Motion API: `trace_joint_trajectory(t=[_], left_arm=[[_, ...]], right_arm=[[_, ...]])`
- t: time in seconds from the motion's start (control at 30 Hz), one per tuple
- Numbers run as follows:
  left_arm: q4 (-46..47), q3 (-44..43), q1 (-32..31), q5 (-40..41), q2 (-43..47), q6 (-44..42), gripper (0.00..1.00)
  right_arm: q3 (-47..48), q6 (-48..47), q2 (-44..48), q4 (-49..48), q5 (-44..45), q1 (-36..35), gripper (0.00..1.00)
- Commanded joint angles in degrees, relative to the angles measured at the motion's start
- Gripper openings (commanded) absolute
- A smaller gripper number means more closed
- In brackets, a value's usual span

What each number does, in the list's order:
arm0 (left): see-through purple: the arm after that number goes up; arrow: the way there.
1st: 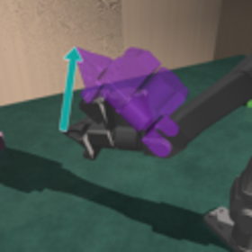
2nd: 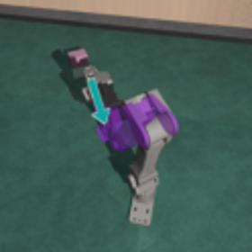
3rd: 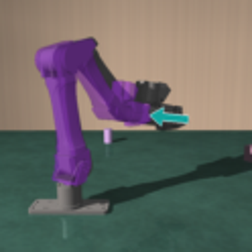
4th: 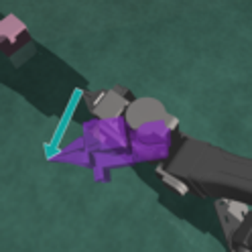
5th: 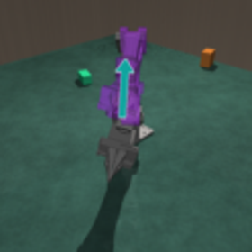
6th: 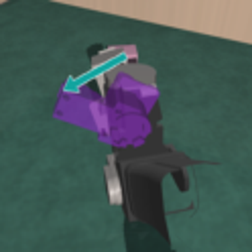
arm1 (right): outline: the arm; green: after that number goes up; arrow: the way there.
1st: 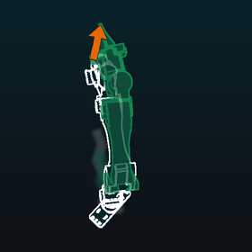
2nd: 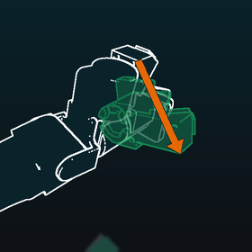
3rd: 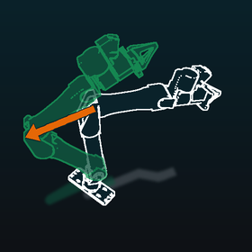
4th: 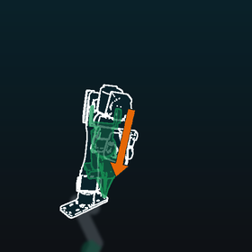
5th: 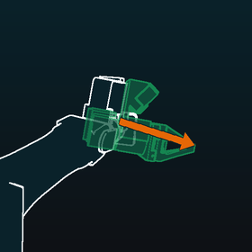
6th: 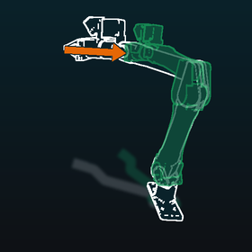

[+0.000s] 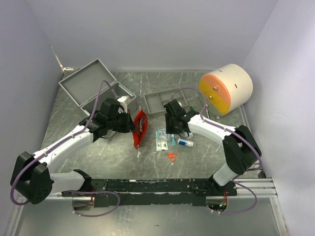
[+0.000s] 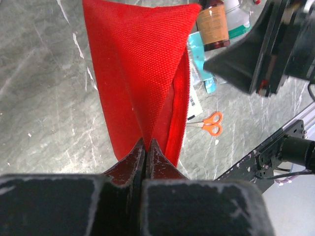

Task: Organize the medicine kit

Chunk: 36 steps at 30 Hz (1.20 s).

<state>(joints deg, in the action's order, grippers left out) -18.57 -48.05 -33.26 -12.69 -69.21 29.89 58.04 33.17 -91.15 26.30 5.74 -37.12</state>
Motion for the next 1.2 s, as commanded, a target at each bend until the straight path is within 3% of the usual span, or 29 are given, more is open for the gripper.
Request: trace_joint_trajectory(t=[0.0, 0.2, 0.5, 0.67, 0.97, 1.17], left_arm=[[2.3, -1.0, -0.3, 0.7, -1.3, 2.1, 0.07], [1.8, -1.5, -0.3, 1.5, -1.5, 1.7, 0.07], [1.6, -0.3, -0.3, 3.4, -0.4, 2.7, 0.07], [0.6, -0.1, -0.3, 4.0, 0.2, 2.8, 0.07], [0.7, 0.1, -0.3, 4.4, 0.8, 3.2, 0.07], [0.1, -0.4, -0.3, 4.6, 0.7, 2.6, 0.07]], right_arm=[[-2.0, 0.5, 1.2, 3.0, -1.9, -0.7, 0.30], [2.5, -10.4, 1.4, 0.5, 0.2, -0.7, 0.52], [6.5, -37.7, -5.8, -2.5, -16.3, -0.5, 0.54], [9.4, -43.2, -10.2, 0.8, -20.1, -0.5, 0.63], [6.1, -32.6, -11.4, -5.6, -21.6, -0.5, 0.64], [0.1, -13.9, -9.5, -9.5, -15.9, -0.6, 0.55]])
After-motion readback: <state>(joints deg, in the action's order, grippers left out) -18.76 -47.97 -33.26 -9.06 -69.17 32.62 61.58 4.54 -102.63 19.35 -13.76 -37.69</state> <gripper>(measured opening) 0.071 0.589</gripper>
